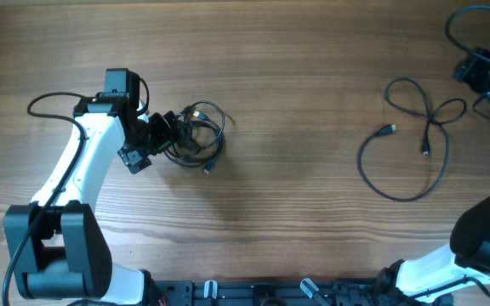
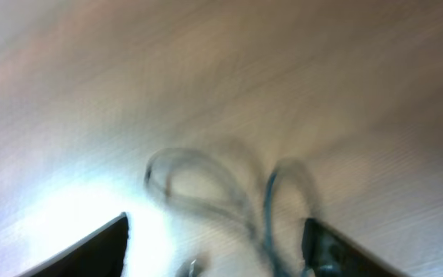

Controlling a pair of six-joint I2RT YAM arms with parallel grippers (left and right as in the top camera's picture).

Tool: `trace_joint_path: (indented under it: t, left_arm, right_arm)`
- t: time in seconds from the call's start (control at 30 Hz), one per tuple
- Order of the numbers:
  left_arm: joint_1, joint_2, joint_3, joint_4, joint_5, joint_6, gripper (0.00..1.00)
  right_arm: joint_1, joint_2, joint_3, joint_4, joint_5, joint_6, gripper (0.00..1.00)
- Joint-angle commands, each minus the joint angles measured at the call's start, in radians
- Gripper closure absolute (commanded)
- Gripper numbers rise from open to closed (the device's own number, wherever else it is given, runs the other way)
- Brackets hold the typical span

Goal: Untangle cables

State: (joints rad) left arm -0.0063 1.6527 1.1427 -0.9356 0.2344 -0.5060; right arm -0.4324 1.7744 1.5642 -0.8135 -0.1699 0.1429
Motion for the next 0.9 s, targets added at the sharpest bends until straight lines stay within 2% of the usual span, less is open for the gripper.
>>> trace_joint_path:
  t: [0.0,0.03,0.17,0.27,0.3,0.37,0.4,0.5,0.53,0.57,0.6,0.7,0.87]
  left_arm:
    - [0.004,0.003,0.003,0.003,0.005,0.005,0.00]
    - [0.004,0.003,0.003,0.005,0.004,0.005,0.00]
    - [0.004,0.003,0.003,0.006,0.004,0.005,0.00]
    - [0.004,0.003,0.003,0.006,0.004,0.005,0.00]
    - [0.004,0.003,0.003,0.007,0.002,0.005,0.00]
    - [0.004,0.003,0.003,0.007,0.001,0.005,0.00]
    - [0.004,0.003,0.003,0.006,0.001,0.005,0.00]
    - [0.004,0.003,0.003,0.006,0.001,0.005,0.00]
    - [0.004,0.003,0.003,0.006,0.001,0.005,0.00]
    - [0.004,0.003,0.003,0.007,0.001,0.005,0.00]
    - [0.004,0.003,0.003,0.007,0.001,0.005,0.00]
    - [0.004,0.003,0.003,0.006,0.001,0.005,0.00]
    - [0.004,0.003,0.002,0.002,0.001,0.005,0.00]
  right_arm:
    - [0.087,0.004,-0.037,-0.134,-0.047,0.017,0.03]
    - [0.131,0.004,-0.071,-0.152,-0.023,0.069,0.00]
    - [0.237,0.004,-0.195,-0.090,-0.074,0.087,0.01]
    - [0.277,0.004,-0.317,-0.072,0.132,0.265,0.15]
    - [0.282,0.004,-0.378,-0.024,0.167,0.279,0.23]
    - [0.283,0.004,-0.478,0.109,0.166,0.279,0.57]
    - [0.283,0.004,-0.529,0.199,0.167,0.280,0.65]
    - [0.283,0.004,-0.655,0.436,0.177,0.278,0.60]
    - [0.283,0.004,-0.686,0.503,0.201,0.278,0.64]
    - [0.283,0.004,-0.691,0.523,0.261,0.280,0.91]
    - [0.282,0.004,-0.691,0.547,0.328,0.278,0.96]
    - [0.258,0.004,-0.691,0.595,0.509,0.274,0.96]
    - [0.103,0.004,-0.687,0.757,0.490,0.191,0.96]
